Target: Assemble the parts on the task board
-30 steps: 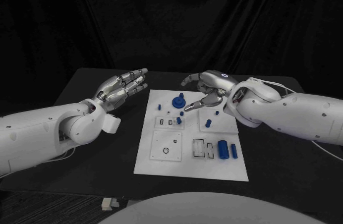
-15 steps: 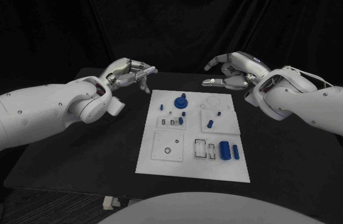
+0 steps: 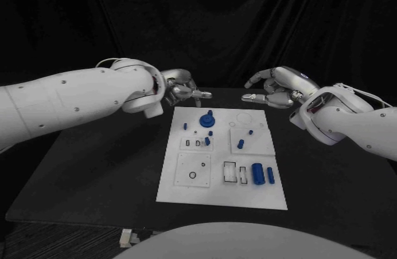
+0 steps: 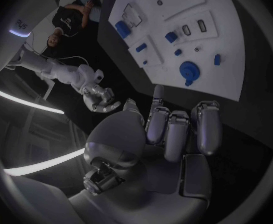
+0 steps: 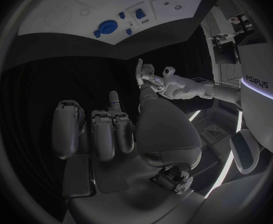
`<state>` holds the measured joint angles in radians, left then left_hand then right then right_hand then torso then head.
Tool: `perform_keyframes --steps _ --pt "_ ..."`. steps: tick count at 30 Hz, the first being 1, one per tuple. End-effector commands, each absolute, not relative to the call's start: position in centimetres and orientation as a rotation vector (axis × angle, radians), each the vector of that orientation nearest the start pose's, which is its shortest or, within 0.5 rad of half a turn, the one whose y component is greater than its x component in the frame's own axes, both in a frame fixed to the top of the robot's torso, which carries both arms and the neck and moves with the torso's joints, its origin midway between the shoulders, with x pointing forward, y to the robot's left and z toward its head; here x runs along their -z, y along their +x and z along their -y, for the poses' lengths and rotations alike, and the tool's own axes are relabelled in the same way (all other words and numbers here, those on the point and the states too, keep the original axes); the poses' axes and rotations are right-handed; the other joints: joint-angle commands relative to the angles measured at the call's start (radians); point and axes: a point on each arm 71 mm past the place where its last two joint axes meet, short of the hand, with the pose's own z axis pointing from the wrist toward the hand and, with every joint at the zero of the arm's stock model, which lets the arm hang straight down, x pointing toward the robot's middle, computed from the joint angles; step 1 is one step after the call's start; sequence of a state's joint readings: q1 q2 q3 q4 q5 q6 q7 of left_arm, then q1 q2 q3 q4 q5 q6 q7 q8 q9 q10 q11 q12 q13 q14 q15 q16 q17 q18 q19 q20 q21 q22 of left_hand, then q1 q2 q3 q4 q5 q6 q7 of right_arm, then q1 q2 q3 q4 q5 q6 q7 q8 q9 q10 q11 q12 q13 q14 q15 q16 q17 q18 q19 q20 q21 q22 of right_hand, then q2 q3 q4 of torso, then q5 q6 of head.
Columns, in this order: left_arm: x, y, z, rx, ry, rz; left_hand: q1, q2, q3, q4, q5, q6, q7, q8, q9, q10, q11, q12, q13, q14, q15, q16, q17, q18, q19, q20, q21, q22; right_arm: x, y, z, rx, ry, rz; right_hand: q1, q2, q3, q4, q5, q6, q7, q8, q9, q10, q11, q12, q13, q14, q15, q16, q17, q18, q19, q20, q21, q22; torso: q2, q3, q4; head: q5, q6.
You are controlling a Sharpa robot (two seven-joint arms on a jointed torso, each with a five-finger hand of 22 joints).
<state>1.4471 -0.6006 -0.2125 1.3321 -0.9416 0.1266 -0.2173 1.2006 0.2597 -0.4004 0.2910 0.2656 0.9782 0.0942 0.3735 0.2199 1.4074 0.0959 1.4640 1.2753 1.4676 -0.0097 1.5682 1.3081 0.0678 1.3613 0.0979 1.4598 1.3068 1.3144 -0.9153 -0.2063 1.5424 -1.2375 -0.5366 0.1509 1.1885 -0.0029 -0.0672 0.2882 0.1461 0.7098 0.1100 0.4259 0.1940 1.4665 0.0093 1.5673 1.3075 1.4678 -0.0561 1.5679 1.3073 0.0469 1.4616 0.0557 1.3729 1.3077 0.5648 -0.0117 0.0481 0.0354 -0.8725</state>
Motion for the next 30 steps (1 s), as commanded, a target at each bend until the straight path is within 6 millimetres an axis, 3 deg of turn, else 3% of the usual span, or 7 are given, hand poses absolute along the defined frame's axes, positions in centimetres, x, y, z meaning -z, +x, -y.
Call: perform_keyframes --steps 1,2,3,8,10,14,30 --pt "17.7 52.0 -13.0 0.339 0.218 -2.451 -0.025 0.009 -0.008 -0.003 -0.028 0.018 -0.005 0.008 0.014 0.163 -0.072 0.107 0.296 0.103 -0.010 0.003 0.263 -0.011 0.019 -0.004 0.012 0.034 17.8 47.4 23.2 -0.803 -0.077 -1.531 0.008 0.007 -0.001 0.000 0.006 0.006 0.000 0.003 -0.001 0.104 0.007 0.004 0.263 0.103 0.007 0.003 0.263 0.000 0.024 0.005 0.002 0.202 -0.002 0.0064 -0.0118 0.010 0.000" --pt "17.8 52.0 -12.1 0.298 0.247 -2.468 -0.032 0.012 -0.009 -0.002 -0.048 0.024 -0.008 0.009 0.020 0.163 -0.074 0.107 0.296 0.103 -0.012 0.003 0.263 -0.013 0.025 -0.006 0.016 0.041 18.0 47.4 23.2 -0.802 -0.075 -1.539 0.009 0.008 -0.002 0.000 0.007 0.006 0.001 0.003 -0.002 0.104 0.007 0.004 0.263 0.103 0.008 0.003 0.263 0.000 0.024 0.005 0.001 0.202 -0.003 0.0115 -0.0167 0.015 0.000" --pt "17.8 52.0 -11.5 0.274 0.262 -2.476 -0.045 0.018 -0.005 -0.004 -0.110 0.043 -0.015 0.013 0.036 0.163 -0.081 0.107 0.296 0.103 -0.018 0.003 0.263 -0.017 0.042 -0.012 0.025 0.061 18.2 47.3 23.3 -0.802 -0.073 -1.544 0.009 0.008 -0.002 0.000 0.009 0.007 0.001 0.003 -0.002 0.104 0.007 0.004 0.263 0.103 0.008 0.003 0.263 0.000 0.024 0.005 0.001 0.202 -0.003 0.0115 -0.0167 0.014 0.000" --pt "17.8 52.3 -10.0 0.200 0.279 -2.481 -0.066 0.016 -0.001 -0.001 -0.124 0.065 -0.023 0.008 0.055 0.163 -0.091 0.107 0.296 0.103 -0.029 0.003 0.263 -0.024 0.067 -0.022 0.037 0.090 18.6 47.1 23.4 -0.800 -0.067 -1.558 0.010 0.009 -0.003 0.000 0.012 0.007 0.001 0.002 -0.003 0.104 0.008 0.004 0.263 0.103 0.008 0.003 0.263 0.000 0.023 0.005 0.000 0.201 -0.001 0.0199 -0.0292 0.031 0.000" --pt "17.8 52.5 -9.7 0.183 0.268 -2.473 -0.071 0.013 0.000 -0.002 -0.127 0.062 -0.023 -0.001 0.056 0.163 -0.091 0.107 0.296 0.103 -0.030 0.003 0.263 -0.024 0.070 -0.024 0.038 0.092 18.8 47.0 23.4 -0.799 -0.065 -1.564 0.014 0.010 -0.004 -0.001 0.016 0.007 0.002 0.002 -0.003 0.104 0.008 0.004 0.263 0.103 0.008 0.003 0.263 0.001 0.022 0.005 -0.003 0.200 0.001 0.0257 -0.0367 0.040 0.000" --pt "17.9 52.7 -9.3 0.160 0.252 -2.464 -0.074 0.012 0.001 -0.003 -0.127 0.062 -0.023 -0.009 0.058 0.163 -0.092 0.107 0.296 0.103 -0.032 0.003 0.263 -0.025 0.072 -0.026 0.039 0.094 18.9 46.9 23.4 -0.796 -0.061 -1.574 0.014 0.010 -0.004 -0.001 0.017 0.007 0.002 0.001 -0.004 0.104 0.009 0.004 0.263 0.103 0.009 0.003 0.263 0.001 0.022 0.006 -0.004 0.200 0.004 0.0310 -0.0425 0.047 0.000" --pt "19.8 52.1 -8.8 0.110 0.227 -2.488 -0.045 -0.008 0.031 -0.015 -0.102 0.090 -0.030 -0.045 0.073 0.163 -0.100 0.107 0.296 0.103 -0.040 0.003 0.263 -0.024 0.074 -0.034 0.034 0.092 19.7 46.7 23.5 -0.792 -0.052 -1.601 0.024 0.009 -0.007 -0.003 0.024 0.006 0.003 -0.001 -0.006 0.104 0.010 0.004 0.263 0.103 0.010 0.003 0.263 0.003 0.018 0.006 -0.013 0.197 0.003 0.0314 -0.0416 0.050 0.000"
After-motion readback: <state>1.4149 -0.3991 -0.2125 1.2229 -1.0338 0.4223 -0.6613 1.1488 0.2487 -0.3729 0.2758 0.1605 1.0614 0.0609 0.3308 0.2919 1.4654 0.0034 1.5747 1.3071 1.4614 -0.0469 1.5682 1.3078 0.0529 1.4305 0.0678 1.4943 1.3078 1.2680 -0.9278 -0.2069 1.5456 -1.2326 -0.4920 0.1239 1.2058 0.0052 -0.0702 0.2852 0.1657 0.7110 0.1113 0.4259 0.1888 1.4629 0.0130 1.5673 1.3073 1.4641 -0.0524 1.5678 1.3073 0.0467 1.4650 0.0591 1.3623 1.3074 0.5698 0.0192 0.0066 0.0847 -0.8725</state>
